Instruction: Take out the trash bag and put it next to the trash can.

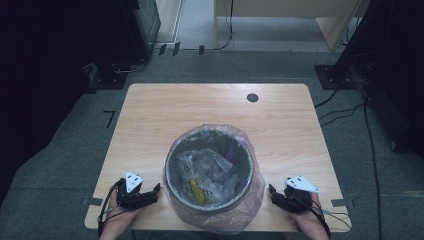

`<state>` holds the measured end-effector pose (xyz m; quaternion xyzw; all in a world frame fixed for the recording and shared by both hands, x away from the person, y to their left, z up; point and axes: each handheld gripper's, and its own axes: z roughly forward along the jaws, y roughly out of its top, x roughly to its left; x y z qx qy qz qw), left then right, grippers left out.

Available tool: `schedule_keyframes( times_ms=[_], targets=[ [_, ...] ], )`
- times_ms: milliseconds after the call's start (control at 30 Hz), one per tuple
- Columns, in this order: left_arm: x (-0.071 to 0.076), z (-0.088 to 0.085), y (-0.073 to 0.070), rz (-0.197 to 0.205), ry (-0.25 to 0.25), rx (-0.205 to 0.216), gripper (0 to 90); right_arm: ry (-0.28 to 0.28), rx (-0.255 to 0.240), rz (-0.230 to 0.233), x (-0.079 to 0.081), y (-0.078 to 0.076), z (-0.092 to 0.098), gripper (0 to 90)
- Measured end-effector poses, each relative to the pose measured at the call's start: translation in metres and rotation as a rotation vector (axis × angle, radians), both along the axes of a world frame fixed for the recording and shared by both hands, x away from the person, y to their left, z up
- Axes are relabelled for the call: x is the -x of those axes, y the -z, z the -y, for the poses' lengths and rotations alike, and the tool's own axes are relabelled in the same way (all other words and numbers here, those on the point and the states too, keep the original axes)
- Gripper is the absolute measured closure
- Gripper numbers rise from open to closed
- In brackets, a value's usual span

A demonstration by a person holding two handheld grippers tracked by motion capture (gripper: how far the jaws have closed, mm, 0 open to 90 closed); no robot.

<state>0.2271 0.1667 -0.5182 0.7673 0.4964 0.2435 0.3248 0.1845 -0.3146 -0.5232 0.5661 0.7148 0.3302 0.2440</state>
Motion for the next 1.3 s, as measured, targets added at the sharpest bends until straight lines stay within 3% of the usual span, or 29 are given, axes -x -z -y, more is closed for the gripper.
schedule_keyframes(
  times_ms=[167,333,433,500,567,600,633,667,833,867,933,1000,1100,1133,1167,1200,1233,1300],
  targets=[
    [-0.003,0.012,0.0,-0.002,0.024,0.002,13.8,-0.061,0.001,0.002,0.009,0.0,-0.001,26.7],
    [-0.005,0.031,0.0,-0.007,0.043,0.009,13.8,-0.158,0.006,0.002,0.011,0.0,-0.014,24.6],
    [-0.005,0.035,0.0,-0.01,0.046,0.01,13.9,-0.174,0.008,0.003,0.011,0.0,-0.02,24.7],
    [-0.005,0.039,-0.001,-0.037,0.066,0.034,15.8,-0.154,0.017,0.012,0.01,-0.001,-0.031,26.2],
    [-0.004,0.04,-0.002,-0.025,0.078,0.036,25.6,-0.144,0.002,0.023,0.01,-0.002,-0.035,26.2],
    [-0.001,0.042,-0.003,0.005,0.088,0.046,25.6,-0.159,-0.065,0.04,0.01,-0.006,-0.04,26.2],
    [-0.001,0.042,-0.003,0.005,0.088,0.046,25.6,-0.159,-0.065,0.04,0.01,-0.006,-0.04,26.2],
    [0.0,0.043,-0.005,0.028,0.094,0.074,25.6,-0.168,-0.111,0.065,0.012,-0.011,-0.043,26.2],
    [0.005,0.04,-0.021,0.08,0.097,0.153,25.5,-0.174,-0.186,0.116,0.017,-0.024,-0.045,26.2],
    [0.005,0.04,-0.021,0.08,0.097,0.153,25.5,-0.174,-0.186,0.116,0.017,-0.024,-0.045,26.2],
    [0.009,0.036,-0.035,0.115,0.102,0.226,25.5,-0.16,-0.244,0.144,0.019,-0.032,-0.043,26.2],
    [0.012,0.034,-0.046,0.139,0.098,0.261,25.4,-0.154,-0.278,0.17,0.02,-0.039,-0.042,26.2],
    [0.016,0.031,-0.061,0.173,0.081,0.322,25.2,-0.149,-0.312,0.223,0.023,-0.052,-0.041,26.2],
    [0.016,0.031,-0.061,0.173,0.081,0.322,25.1,-0.149,-0.312,0.223,0.023,-0.052,-0.041,26.2],
    [0.019,0.028,-0.07,0.194,0.067,0.36,25.1,-0.133,-0.343,0.256,0.024,-0.06,-0.04,26.3],
    [0.019,0.028,-0.07,0.194,0.067,0.36,25.0,-0.133,-0.343,0.256,0.024,-0.06,-0.04,26.3],
    [0.02,0.027,-0.074,0.201,0.054,0.382,25.0,-0.119,-0.372,0.287,0.025,-0.069,-0.038,26.3],
    [0.024,0.026,-0.087,0.248,0.025,0.397,25.0,-0.105,-0.391,0.321,0.025,-0.077,-0.037,26.4]
  ],
)
